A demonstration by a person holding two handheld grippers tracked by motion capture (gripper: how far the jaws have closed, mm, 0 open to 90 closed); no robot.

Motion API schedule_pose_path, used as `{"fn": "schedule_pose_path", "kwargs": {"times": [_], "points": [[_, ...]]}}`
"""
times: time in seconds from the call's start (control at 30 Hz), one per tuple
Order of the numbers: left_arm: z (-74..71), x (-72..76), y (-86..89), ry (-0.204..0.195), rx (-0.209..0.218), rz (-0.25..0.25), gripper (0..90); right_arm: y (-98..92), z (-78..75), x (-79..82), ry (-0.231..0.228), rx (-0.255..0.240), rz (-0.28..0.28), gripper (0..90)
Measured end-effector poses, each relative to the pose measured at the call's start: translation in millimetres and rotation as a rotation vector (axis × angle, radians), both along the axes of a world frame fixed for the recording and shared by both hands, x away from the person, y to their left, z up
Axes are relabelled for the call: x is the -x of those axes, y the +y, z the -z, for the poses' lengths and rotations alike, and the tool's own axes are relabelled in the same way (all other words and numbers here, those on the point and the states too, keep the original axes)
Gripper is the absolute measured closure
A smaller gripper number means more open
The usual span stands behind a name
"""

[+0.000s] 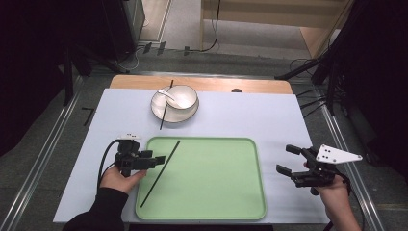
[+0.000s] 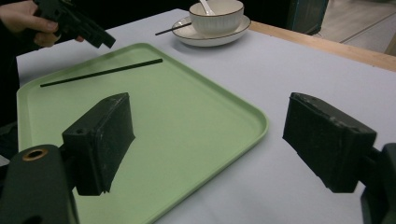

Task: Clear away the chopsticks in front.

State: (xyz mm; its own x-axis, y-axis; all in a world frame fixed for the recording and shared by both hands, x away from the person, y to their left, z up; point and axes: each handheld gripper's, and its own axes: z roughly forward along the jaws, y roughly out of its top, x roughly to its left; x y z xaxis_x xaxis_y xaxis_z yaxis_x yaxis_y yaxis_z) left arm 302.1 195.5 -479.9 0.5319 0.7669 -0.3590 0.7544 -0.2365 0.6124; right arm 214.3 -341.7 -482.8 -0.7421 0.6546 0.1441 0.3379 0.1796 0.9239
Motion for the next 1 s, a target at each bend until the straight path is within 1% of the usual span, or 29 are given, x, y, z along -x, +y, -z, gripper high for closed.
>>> {"fn": "schedule_pose_path", "kwargs": {"times": [0.03,0.07,0.13,0.17,0.2,0.23,0.3,0.33,0.37,0.4,0.43,0.47,0.5,0.6,0.63,0.67,0.7,0.73,0.77,0.83,0.87,0.9,0.93,0.97,1.0], "points": [[-2.1,-2.8,0.0,-0.014,-0.003,0.0,33.5,-0.1,0.4,-0.2,0.001,0.0,0.002,16.4],[-6.5,-10.7,-0.7,-0.02,0.006,-0.003,32.9,-0.2,0.9,-0.6,0.003,0.005,0.003,16.4],[-11.8,-21.3,-1.6,-0.01,0.013,0.007,32.7,-0.3,1.1,-0.6,0.003,0.004,0.003,16.4],[-11.8,-21.3,-1.6,-0.01,0.013,0.007,32.7,-0.3,1.1,-0.6,0.003,0.004,0.003,16.4],[-16.3,-33.4,-4.1,0.007,-0.005,0.021,32.2,-0.6,0.6,0.1,0.002,0.0,0.005,16.4],[-18.4,-39.2,-5.6,0.011,-0.022,0.025,31.9,-0.8,0.4,0.2,-0.001,0.0,0.004,16.4],[-22.1,-49.6,-8.2,0.018,-0.035,0.03,31.6,-1.0,0.4,0.8,0.003,-0.002,0.008,16.4],[-22.1,-49.6,-8.2,0.018,-0.035,0.03,31.5,-1.2,0.5,0.9,0.005,-0.001,0.008,16.4],[-24.8,-59.4,-9.6,0.033,-0.021,0.035,31.3,-1.3,0.6,1.0,0.007,-0.003,0.008,16.4],[-24.8,-59.4,-9.6,0.033,-0.021,0.035,31.1,-1.3,0.6,1.0,0.007,-0.003,0.008,16.4],[-27.7,-68.5,-11.3,0.035,-0.026,0.028,31.1,-1.6,0.7,1.0,0.006,-0.005,0.009,16.4],[-27.7,-68.5,-11.3,0.035,-0.026,0.028,31.0,-1.7,0.9,1.0,0.005,-0.005,0.007,16.4],[-30.8,-77.3,-12.7,0.031,-0.041,0.027,31.1,-1.9,0.9,1.1,0.005,-0.004,0.007,16.4],[-34.4,-91.9,-14.1,0.033,-0.051,0.009,31.6,-2.0,0.9,1.5,0.005,-0.003,0.008,16.4],[-34.4,-91.9,-14.1,0.033,-0.051,0.009,31.7,-2.0,0.9,1.5,0.005,-0.003,0.008,16.4],[-36.0,-97.5,-15.4,0.038,-0.053,-0.003,31.8,-1.8,0.8,1.5,0.004,-0.003,0.008,16.4],[-38.8,-102.9,-18.9,0.035,-0.063,-0.003,32.3,-1.7,0.8,1.5,0.002,-0.002,0.008,16.4],[-40.4,-105.3,-21.7,0.032,-0.071,0.0,32.3,-1.7,0.7,1.6,0.001,0.002,0.007,16.4],[-41.7,-107.9,-24.3,0.021,-0.078,0.006,32.6,-1.6,0.7,1.8,0.002,0.001,0.006,16.4],[-42.0,-115.4,-28.1,0.005,-0.093,0.002,32.5,-1.8,0.7,2.2,0.002,0.002,0.006,16.4],[-41.5,-120.4,-28.6,0.007,-0.102,-0.002,32.5,-1.9,0.8,2.2,0.002,0.002,0.006,16.4],[-41.5,-120.4,-28.6,0.007,-0.102,-0.002,32.5,-2.0,0.7,2.3,0.003,-0.001,0.008,16.4],[-40.2,-125.3,-28.7,0.002,-0.107,-0.012,32.7,-2.4,0.6,2.4,0.002,-0.001,0.009,16.4],[-36.9,-135.3,-27.5,0.019,-0.109,-0.021,33.6,-2.6,0.5,2.7,0.001,-0.006,0.011,16.4],[-36.9,-135.3,-27.5,0.019,-0.109,-0.021,35.0,-3.1,0.1,3.1,0.001,-0.009,0.014,16.4]]}}
